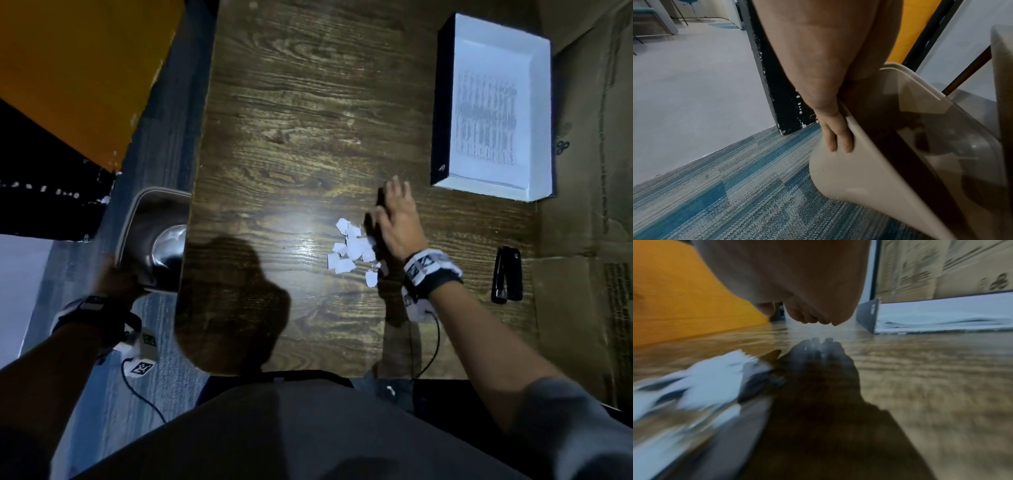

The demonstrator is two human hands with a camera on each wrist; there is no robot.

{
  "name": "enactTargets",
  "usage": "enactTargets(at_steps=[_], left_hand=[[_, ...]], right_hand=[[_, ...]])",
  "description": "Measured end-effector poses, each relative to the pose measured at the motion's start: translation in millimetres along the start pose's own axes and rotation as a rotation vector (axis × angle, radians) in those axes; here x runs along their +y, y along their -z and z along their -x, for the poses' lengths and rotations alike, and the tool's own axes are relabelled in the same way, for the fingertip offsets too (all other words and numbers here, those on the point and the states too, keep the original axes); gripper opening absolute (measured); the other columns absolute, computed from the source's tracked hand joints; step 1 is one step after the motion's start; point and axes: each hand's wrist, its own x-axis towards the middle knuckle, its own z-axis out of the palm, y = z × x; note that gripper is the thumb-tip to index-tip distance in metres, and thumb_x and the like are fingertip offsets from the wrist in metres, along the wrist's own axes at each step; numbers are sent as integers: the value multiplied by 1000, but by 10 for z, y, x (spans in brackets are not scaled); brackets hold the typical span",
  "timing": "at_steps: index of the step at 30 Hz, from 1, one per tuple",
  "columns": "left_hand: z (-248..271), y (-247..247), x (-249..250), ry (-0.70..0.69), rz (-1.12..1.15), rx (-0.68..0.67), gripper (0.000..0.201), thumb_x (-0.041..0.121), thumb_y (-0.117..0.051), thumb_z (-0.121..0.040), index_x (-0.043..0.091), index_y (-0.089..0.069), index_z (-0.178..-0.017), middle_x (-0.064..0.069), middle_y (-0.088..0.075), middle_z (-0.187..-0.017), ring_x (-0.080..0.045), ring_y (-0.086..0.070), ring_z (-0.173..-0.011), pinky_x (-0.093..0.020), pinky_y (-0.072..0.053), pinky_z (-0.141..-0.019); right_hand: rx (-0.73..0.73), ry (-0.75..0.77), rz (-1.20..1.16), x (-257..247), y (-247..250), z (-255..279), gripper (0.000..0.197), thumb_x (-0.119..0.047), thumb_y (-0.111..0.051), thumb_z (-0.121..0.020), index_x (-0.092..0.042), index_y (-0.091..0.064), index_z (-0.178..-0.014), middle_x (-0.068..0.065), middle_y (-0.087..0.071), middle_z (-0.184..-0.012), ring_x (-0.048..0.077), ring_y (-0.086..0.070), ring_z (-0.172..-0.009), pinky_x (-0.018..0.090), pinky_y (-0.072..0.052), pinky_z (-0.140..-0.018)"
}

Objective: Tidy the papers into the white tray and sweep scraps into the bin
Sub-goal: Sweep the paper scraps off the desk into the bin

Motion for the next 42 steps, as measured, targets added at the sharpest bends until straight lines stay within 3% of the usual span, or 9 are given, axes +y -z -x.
enactTargets(at_steps=[4,6,11,14,22,27,31,38,42], left_hand=[[-97,24,-116,-23,-1,-5,27,-21,-61,-72,-2,-69,-90,-30,-67,-84,-32,-71,-77,-30,-56,-57],[-19,0,-55,-46,19,-14,27,-28,-57,-71,-15,-62,-95,-27,-62,-79,-10,-69,-60,-18,-53,-48],[169,-63,85,-49,118,-46,32,-35,-45,-75,-7,-58,-84,3,-62,-44,3,-58,-39,-12,-47,-38],[210,-84,111,-46,155,-31,33,-33,-45,-77,-6,-56,-92,-8,-59,-47,3,-58,-38,-11,-46,-36],[201,-67,103,-52,112,-33,38,-22,-48,-81,15,-53,-85,0,-57,-73,-14,-62,-66,-14,-50,-40],[-172,31,-241,35,-17,-70,15,24,-52,-79,36,-50,-88,9,-51,-90,-18,-54,-85,-8,-49,-42],[-23,-61,-99,-17,100,-58,35,-11,-50,-81,4,-51,-113,-30,-58,-106,-35,-61,-83,-39,-59,-53],[148,-40,33,-10,176,-81,56,-24,-33,-77,0,-46,-125,-12,-50,-83,-32,-54,-77,-27,-53,-36],[143,16,92,-11,148,-87,63,-26,-36,-73,2,-47,-129,-21,-56,-103,-39,-59,-86,-33,-56,-41]], right_hand=[[2,-217,25,93,144,-489,63,-31,-36,-100,-2,-13,-151,15,-5,-161,35,0,-148,45,-8,-122],[-56,-249,47,-50,16,-499,66,-35,-32,-99,-2,-8,-151,16,0,-161,37,5,-147,45,-5,-122],[-279,130,54,-571,-432,30,69,-41,-33,-100,-10,-2,-153,10,11,-161,28,16,-147,40,9,-117],[-339,306,100,-522,-501,249,65,-39,-34,-100,-9,-9,-153,8,1,-162,24,9,-149,47,-5,-122],[95,-476,-79,133,-499,963,67,-29,-39,-98,-2,-10,-151,16,-1,-161,33,3,-148,41,-2,-121],[81,-432,-119,-428,-820,937,70,-35,-34,-97,-2,-5,-152,19,2,-160,35,10,-147,42,6,-120],[24,-221,-104,-816,-975,892,67,-34,-33,-99,-4,-5,-152,15,-1,-161,33,9,-148,41,4,-120],[114,-439,-57,-500,-745,680,67,-33,-29,-98,-3,-3,-152,17,4,-161,33,9,-148,42,3,-121],[-25,-171,4,-885,-896,531,67,-40,-27,-99,-3,-6,-151,15,4,-161,33,9,-148,41,3,-120]])
